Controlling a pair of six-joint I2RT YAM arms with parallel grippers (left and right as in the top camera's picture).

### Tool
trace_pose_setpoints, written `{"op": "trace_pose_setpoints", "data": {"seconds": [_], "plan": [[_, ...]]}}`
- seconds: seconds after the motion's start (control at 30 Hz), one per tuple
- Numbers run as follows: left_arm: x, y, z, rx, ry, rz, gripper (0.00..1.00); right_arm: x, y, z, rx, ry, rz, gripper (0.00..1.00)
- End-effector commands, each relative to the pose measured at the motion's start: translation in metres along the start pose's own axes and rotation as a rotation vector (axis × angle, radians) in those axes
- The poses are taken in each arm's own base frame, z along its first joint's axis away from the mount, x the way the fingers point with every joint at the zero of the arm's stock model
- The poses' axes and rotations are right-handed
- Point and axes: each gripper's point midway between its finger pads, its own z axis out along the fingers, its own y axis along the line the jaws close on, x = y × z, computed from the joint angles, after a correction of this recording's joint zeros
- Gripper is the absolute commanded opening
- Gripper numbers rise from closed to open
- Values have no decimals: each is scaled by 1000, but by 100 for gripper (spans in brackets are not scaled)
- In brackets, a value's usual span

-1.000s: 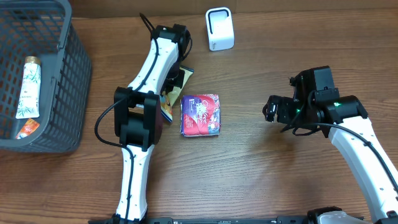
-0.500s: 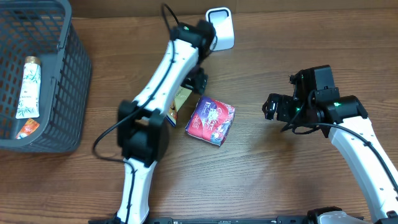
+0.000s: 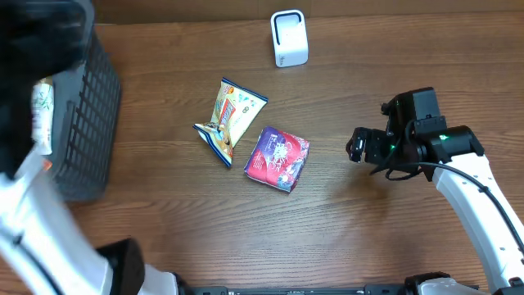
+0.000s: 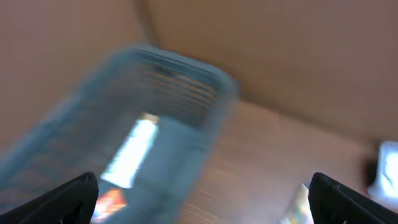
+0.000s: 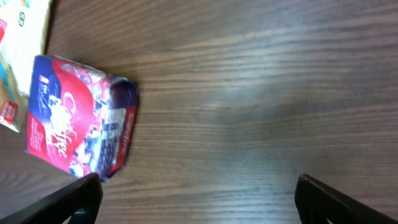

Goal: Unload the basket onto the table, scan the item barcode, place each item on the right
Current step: 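Carry the yellow snack bag out and drop it beside the pack, then reach into the basket and grasp the white conditioner tube with left gripper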

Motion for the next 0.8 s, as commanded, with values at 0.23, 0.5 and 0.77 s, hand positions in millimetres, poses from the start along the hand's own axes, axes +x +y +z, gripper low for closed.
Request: {"op": "trace_pose_setpoints", "data": {"seconds": [0.23,0.5,0.77], "plan": [[25,124,99,-89,177,25,100,-8,5,-6,-11,-37,-20,100],[83,86,168,121,407,220,100,-13,6,-3,-15,-47,-22,100],[116,92,211,38,534,277,100,-15,6,2,-14,-44,-21,100]]}}
